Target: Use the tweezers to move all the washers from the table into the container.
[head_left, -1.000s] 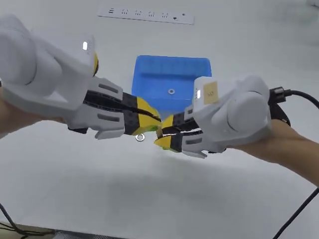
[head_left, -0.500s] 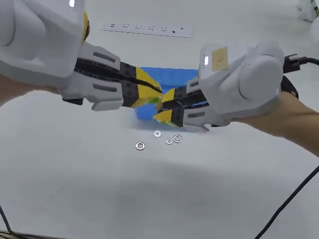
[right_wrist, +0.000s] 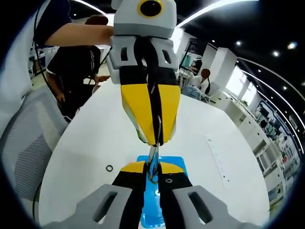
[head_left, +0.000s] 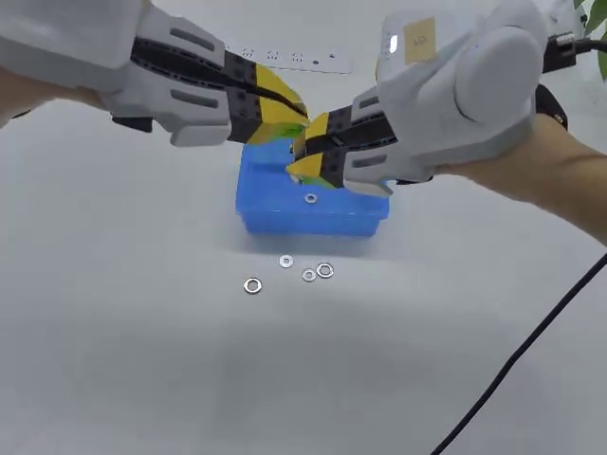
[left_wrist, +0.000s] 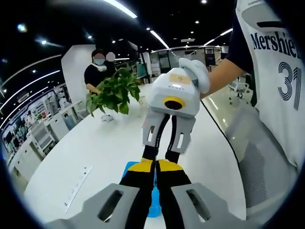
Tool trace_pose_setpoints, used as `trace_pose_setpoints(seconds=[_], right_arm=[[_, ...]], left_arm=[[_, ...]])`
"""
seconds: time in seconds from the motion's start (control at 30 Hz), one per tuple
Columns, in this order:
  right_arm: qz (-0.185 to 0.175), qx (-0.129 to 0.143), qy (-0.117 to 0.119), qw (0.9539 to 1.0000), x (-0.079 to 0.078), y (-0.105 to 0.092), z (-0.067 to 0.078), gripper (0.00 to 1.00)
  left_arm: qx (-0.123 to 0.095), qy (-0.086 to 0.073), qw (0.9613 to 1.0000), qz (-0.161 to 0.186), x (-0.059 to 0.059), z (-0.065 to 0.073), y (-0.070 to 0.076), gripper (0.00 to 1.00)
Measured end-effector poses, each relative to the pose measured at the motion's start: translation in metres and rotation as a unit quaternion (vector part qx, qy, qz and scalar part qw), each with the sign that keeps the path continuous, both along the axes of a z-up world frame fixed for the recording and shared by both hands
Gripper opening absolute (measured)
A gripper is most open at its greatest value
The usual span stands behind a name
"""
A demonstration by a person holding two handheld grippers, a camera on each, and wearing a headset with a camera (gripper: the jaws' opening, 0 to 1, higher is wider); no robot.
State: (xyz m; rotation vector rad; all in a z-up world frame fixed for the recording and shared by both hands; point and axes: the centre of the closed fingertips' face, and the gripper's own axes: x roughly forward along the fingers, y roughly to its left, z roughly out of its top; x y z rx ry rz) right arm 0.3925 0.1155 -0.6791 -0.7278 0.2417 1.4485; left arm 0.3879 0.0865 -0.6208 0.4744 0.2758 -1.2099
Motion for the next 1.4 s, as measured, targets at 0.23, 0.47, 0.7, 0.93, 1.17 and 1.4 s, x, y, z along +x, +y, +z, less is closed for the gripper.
trace_pose_setpoints(seconds=[0.23,0.47,0.7,0.93,1.17,1.4], right_arm=[[-0.001,-0.003,-0.004,1.0,0.019,0.004,-0.013,0.1],[0.0,-0.01,0.009,0.9999,0.034,0.01,-0.038,0.1],[-0.002,-0.019,0.037,0.9991,0.041,0.016,-0.065,0.1],[-0.011,-0.025,0.059,0.9979,0.042,0.016,-0.086,0.1],[-0.021,-0.031,0.07,0.9968,0.045,0.013,-0.095,0.1],[-0.029,-0.043,0.073,0.996,0.046,0.01,-0.097,0.11]], left_arm=[[0.004,0.004,1.0,-0.002,0.016,-0.013,0.002,0.05],[0.016,0.017,0.9997,-0.001,0.029,-0.034,0.006,0.05],[0.026,0.046,0.9986,0.001,0.036,-0.058,0.011,0.05],[0.031,0.073,0.9969,0.005,0.04,-0.079,0.01,0.05],[0.037,0.079,0.9962,0.001,0.044,-0.088,0.01,0.05],[0.042,0.079,0.996,-0.005,0.043,-0.091,0.008,0.05]])
